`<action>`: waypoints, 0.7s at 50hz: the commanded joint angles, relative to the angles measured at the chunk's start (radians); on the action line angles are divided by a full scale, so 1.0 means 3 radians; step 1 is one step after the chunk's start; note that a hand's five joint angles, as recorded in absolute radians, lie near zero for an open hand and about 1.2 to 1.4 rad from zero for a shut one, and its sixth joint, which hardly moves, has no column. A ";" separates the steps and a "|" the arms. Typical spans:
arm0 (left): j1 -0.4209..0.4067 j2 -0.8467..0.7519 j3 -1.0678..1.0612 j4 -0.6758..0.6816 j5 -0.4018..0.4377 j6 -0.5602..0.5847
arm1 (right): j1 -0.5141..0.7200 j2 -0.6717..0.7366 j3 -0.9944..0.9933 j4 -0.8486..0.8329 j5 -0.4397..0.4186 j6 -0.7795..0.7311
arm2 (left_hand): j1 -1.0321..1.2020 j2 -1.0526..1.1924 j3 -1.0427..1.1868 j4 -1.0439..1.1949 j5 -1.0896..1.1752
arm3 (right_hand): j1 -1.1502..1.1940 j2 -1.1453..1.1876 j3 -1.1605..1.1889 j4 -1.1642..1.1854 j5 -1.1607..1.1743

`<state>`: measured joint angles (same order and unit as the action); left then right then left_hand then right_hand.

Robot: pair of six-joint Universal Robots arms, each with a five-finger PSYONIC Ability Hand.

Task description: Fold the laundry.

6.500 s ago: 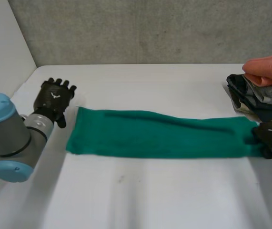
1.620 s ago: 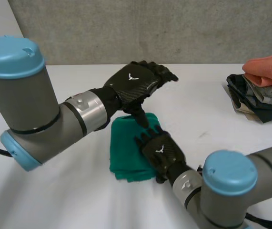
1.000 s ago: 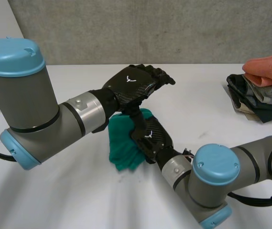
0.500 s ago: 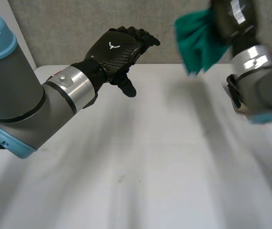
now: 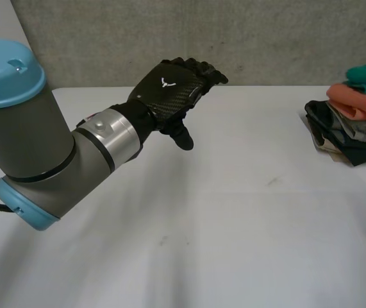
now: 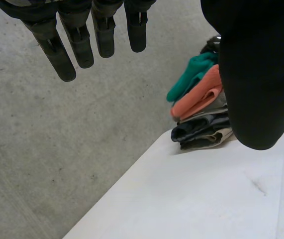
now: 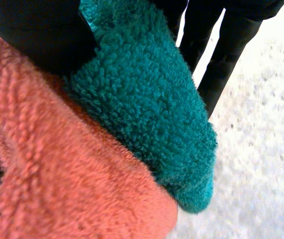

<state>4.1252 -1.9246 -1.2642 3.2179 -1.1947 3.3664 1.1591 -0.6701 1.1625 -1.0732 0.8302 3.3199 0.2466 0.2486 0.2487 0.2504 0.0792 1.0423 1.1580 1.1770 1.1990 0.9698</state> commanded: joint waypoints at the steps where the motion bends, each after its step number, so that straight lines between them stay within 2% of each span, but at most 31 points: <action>1: -0.0052 -0.0007 0.0001 0.0001 -0.0011 -0.0003 | -0.0208 -0.0123 0.0215 0.0023 -0.0160 -0.0001 | 0.0212 0.0206 0.0206 0.0200 0.0189 | -0.0289 -0.0675 -0.0738 -0.0812 -0.0629; 3: -0.0057 -0.0007 0.0001 0.0001 -0.0011 0.0002 | -0.0213 -0.0215 0.0251 0.0044 -0.0165 0.0055 | 0.0212 0.0206 0.0206 0.0200 0.0189 | -0.1698 -0.2083 -0.2147 -0.2220 -0.2038; 5: -0.0057 -0.0002 0.0001 0.0006 -0.0011 0.0002 | -0.0223 -0.0398 0.0338 0.0090 -0.0170 0.0177 | 0.0212 0.0206 0.0206 0.0200 0.0189 | -0.2725 -0.3110 -0.3174 -0.3247 -0.3065; 6: -0.0057 -0.0002 0.0006 0.0001 -0.0011 0.0002 | -0.0228 -0.0471 0.0374 0.0120 -0.0175 0.0218 | 0.0212 0.0206 0.0206 0.0200 0.0189 | -0.2893 -0.3278 -0.3342 -0.3415 -0.3233; 12: -0.0078 0.0018 0.0006 0.0006 -0.0011 0.0002 | -0.0243 -0.0885 0.0527 0.0601 -0.0195 0.0428 | 0.0212 0.0206 0.0206 0.0200 0.0189 | -0.2893 -0.3278 -0.3342 -0.3415 -0.3233; 17: -0.0108 0.0034 0.0006 0.0001 -0.0011 -0.0013 | -0.0402 -0.1146 0.0563 0.1301 -0.0211 0.0337 | 0.0212 0.0206 0.0206 0.0200 0.0189 | -0.2893 -0.3278 -0.3342 -0.3415 -0.3233; 19: -0.0129 0.0044 0.0006 0.0001 -0.0016 -0.0018 | -0.0494 -0.1243 0.0563 0.1566 -0.0185 0.0214 | 0.0212 0.0206 0.0206 0.0200 0.0189 | -0.2893 -0.3278 -0.3342 -0.3415 -0.3233; 23: -0.0165 0.0054 0.0001 0.0001 -0.0021 -0.0018 | -0.0724 -0.1442 0.0543 0.2323 -0.0078 -0.0439 | 0.0212 0.0206 0.0205 0.0200 0.0189 | -0.2893 -0.3278 -0.3342 -0.3415 -0.3233; 24: -0.0170 0.0054 0.0001 -0.0004 -0.0021 -0.0018 | -0.0820 -0.1509 0.0502 0.2633 0.0059 -0.0826 | 0.0212 0.0206 0.0206 0.0200 0.0189 | -0.2893 -0.3278 -0.3342 -0.3415 -0.3233; 27: -0.0175 0.0095 -0.0004 -0.0009 -0.0026 -0.0023 | -0.0913 -0.1596 0.0451 0.3029 0.0417 -0.1431 | 0.0203 0.0196 0.0196 0.0190 0.0179 | -0.2893 -0.3278 -0.3342 -0.3415 -0.3233; 28: -0.0175 0.0115 -0.0004 -0.0009 -0.0026 -0.0023 | -0.0934 -0.1627 0.0410 0.3217 0.0697 -0.1792 | 0.0203 0.0196 0.0196 0.0190 0.0179 | -0.2893 -0.3278 -0.3342 -0.3415 -0.3233; 29: -0.0175 0.0156 -0.0004 -0.0009 -0.0042 -0.0028 | -0.0924 -0.1652 0.0390 0.3265 0.0851 -0.1943 | 0.0203 0.0196 0.0196 0.0190 0.0179 | -0.2893 -0.3278 -0.3342 -0.3415 -0.3233; 32: -0.0160 0.0238 0.0006 -0.0004 -0.0139 -0.0044 | -0.0787 -0.1769 0.0364 0.3189 0.1357 -0.2235 | 0.0203 0.0196 0.0196 0.0190 0.0179 | -0.2893 -0.3278 -0.3342 -0.3415 -0.3233; 35: -0.0134 0.0366 0.0031 0.0006 -0.0368 -0.0095 | -0.0439 -0.1984 0.0384 0.3056 0.1522 -0.2088 | 0.0212 0.0206 0.0205 0.0200 0.0189 | -0.2893 -0.3278 -0.3342 -0.3415 -0.3233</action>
<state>4.0743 -1.8742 -1.2639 3.2161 -1.2197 3.3561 0.9003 -1.1757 1.2836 -0.1273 1.0909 2.7712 0.2466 0.2487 0.2487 0.2504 0.0792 0.2315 0.2205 0.2128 0.2132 0.0479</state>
